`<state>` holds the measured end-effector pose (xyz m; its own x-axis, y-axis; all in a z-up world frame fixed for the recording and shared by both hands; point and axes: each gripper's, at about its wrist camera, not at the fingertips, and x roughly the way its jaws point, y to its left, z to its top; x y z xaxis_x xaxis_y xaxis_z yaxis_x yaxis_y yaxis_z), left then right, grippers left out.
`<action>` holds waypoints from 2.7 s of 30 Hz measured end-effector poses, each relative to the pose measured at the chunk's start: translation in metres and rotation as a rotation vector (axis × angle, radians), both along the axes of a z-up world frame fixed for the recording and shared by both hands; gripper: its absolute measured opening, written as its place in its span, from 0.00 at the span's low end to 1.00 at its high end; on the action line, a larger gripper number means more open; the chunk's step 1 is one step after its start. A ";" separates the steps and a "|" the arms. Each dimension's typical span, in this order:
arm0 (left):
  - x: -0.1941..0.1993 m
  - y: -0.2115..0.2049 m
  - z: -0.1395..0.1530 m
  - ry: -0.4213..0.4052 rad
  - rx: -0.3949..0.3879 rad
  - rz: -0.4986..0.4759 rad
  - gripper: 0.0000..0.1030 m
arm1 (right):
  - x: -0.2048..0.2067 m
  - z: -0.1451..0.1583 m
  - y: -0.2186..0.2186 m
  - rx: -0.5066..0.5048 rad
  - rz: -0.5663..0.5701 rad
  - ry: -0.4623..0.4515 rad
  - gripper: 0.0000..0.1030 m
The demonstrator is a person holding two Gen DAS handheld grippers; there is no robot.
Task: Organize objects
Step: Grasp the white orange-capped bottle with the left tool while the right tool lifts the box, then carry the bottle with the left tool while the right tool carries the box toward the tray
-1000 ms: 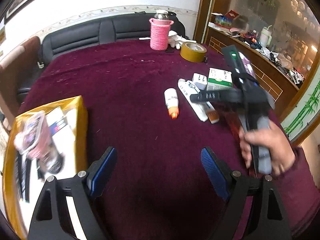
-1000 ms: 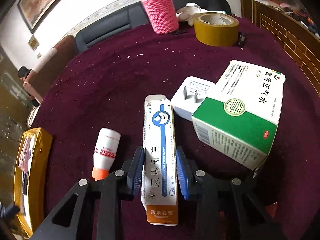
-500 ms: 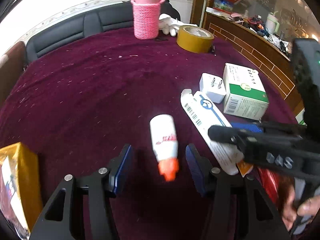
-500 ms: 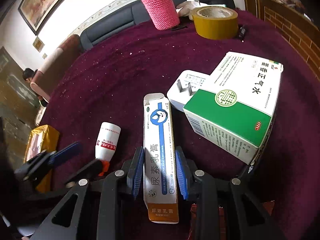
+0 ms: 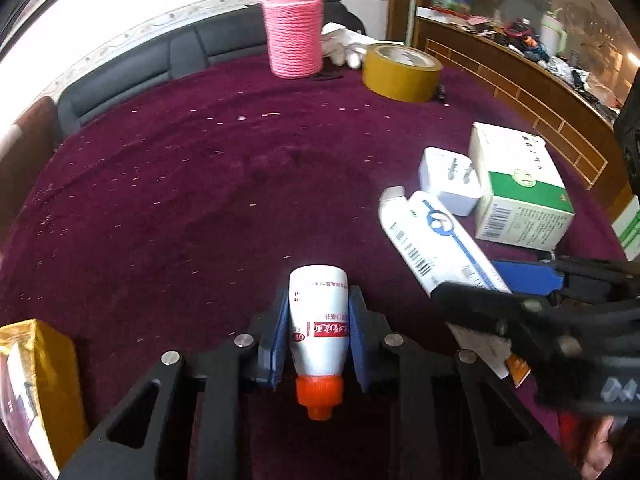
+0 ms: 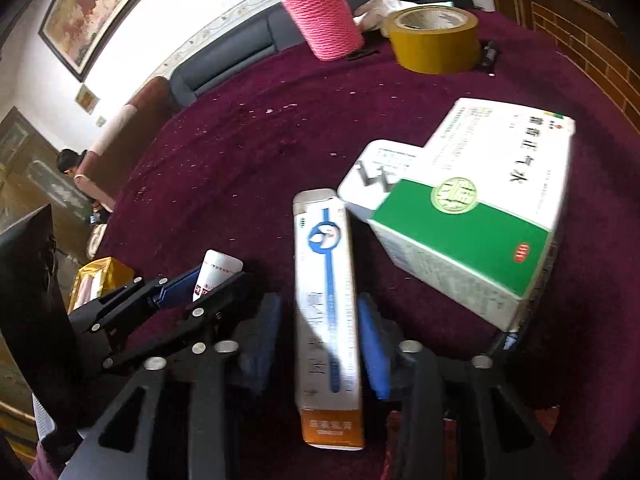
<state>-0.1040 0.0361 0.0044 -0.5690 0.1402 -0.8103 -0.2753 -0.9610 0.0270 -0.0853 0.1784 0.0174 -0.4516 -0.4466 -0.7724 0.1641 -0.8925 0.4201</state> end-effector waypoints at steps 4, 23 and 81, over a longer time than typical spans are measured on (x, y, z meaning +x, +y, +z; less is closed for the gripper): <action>0.010 -0.011 0.004 -0.018 0.017 0.029 0.25 | 0.005 0.001 -0.017 0.058 0.030 0.037 0.76; 0.154 -0.096 0.069 0.083 0.201 0.086 0.25 | 0.027 -0.001 -0.088 0.465 0.081 0.150 0.15; 0.202 -0.231 0.072 0.068 0.117 0.332 0.25 | 0.129 0.063 -0.159 -0.124 0.310 0.096 0.18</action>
